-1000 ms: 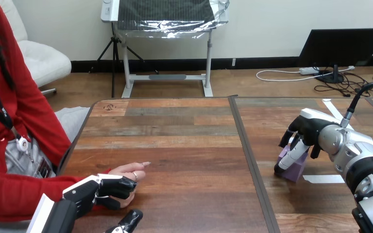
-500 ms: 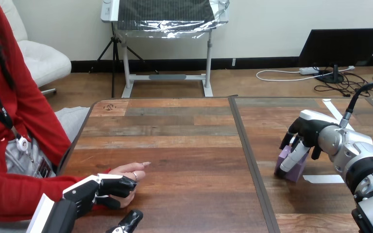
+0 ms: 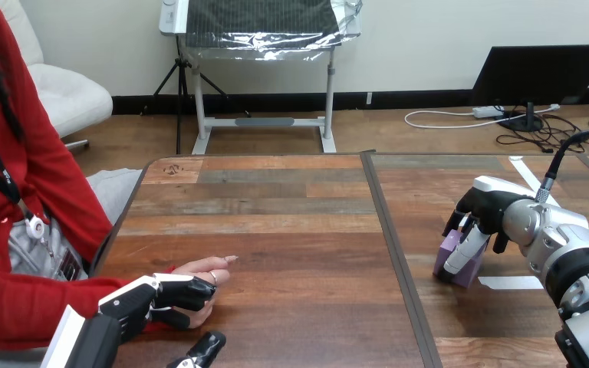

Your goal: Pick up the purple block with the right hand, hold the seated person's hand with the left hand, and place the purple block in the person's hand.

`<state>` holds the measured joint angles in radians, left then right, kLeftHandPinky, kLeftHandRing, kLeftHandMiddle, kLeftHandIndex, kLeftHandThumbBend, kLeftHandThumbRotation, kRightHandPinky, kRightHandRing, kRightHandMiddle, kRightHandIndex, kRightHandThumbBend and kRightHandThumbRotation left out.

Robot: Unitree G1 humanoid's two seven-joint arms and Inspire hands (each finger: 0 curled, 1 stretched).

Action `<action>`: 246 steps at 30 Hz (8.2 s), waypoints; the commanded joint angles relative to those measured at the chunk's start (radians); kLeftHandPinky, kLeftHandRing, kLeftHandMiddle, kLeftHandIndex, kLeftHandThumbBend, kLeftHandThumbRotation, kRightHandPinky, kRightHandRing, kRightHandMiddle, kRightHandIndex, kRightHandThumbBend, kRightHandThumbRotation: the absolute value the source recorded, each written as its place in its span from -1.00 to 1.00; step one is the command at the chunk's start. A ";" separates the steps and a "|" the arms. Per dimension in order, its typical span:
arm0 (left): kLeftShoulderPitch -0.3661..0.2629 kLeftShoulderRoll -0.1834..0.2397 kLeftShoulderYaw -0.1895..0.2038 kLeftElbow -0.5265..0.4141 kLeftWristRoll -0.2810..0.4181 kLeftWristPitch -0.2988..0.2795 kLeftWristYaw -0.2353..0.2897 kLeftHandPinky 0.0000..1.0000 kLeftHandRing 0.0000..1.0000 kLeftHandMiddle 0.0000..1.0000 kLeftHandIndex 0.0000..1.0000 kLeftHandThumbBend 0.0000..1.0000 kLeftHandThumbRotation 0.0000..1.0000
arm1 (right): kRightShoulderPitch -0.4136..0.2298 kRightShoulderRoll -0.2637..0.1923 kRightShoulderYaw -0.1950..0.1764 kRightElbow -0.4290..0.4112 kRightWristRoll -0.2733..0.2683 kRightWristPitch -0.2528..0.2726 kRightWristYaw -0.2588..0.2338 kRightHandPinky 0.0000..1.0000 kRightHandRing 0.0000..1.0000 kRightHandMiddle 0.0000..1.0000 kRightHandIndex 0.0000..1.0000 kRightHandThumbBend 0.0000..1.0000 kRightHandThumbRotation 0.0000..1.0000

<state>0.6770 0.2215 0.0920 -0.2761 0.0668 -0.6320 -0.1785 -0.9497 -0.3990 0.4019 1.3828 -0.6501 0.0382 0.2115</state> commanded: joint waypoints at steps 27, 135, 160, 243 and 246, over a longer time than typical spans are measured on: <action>-0.043 0.004 0.008 0.009 -0.012 -0.022 0.003 0.16 0.31 0.33 0.21 0.03 -0.50 | -0.080 -0.022 0.024 -0.011 -0.018 -0.029 -0.030 0.08 0.16 0.29 0.34 0.64 -1.00; -0.236 0.013 0.160 -0.038 0.094 -0.017 0.150 0.13 0.30 0.31 0.25 0.25 -0.78 | -0.068 -0.045 -0.039 -0.040 0.044 -0.223 -0.151 -0.12 -0.04 0.03 -0.02 0.62 -1.00; -0.321 0.071 0.225 -0.153 0.359 0.198 0.149 0.08 0.37 0.41 0.32 0.74 -0.87 | -0.057 -0.060 -0.040 -0.049 0.055 -0.277 -0.152 -0.14 -0.09 -0.01 -0.03 0.60 -1.00; -0.713 0.398 -0.106 0.248 0.647 0.537 -0.112 0.44 0.58 0.61 0.57 1.00 -0.53 | -0.058 -0.078 -0.057 -0.082 0.096 -0.405 -0.143 -0.19 -0.11 -0.03 -0.05 0.60 -1.00; -0.723 0.401 -0.117 0.268 0.655 0.537 -0.109 0.45 0.59 0.61 0.57 1.00 -0.53 | -0.058 -0.079 -0.054 -0.082 0.093 -0.405 -0.144 -0.19 -0.11 -0.03 -0.05 0.60 -1.00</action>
<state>0.0346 0.5893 -0.0006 -0.0407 0.7076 -0.0970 -0.3044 -0.9495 -0.4443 0.3640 1.3521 -0.5724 -0.3504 0.0837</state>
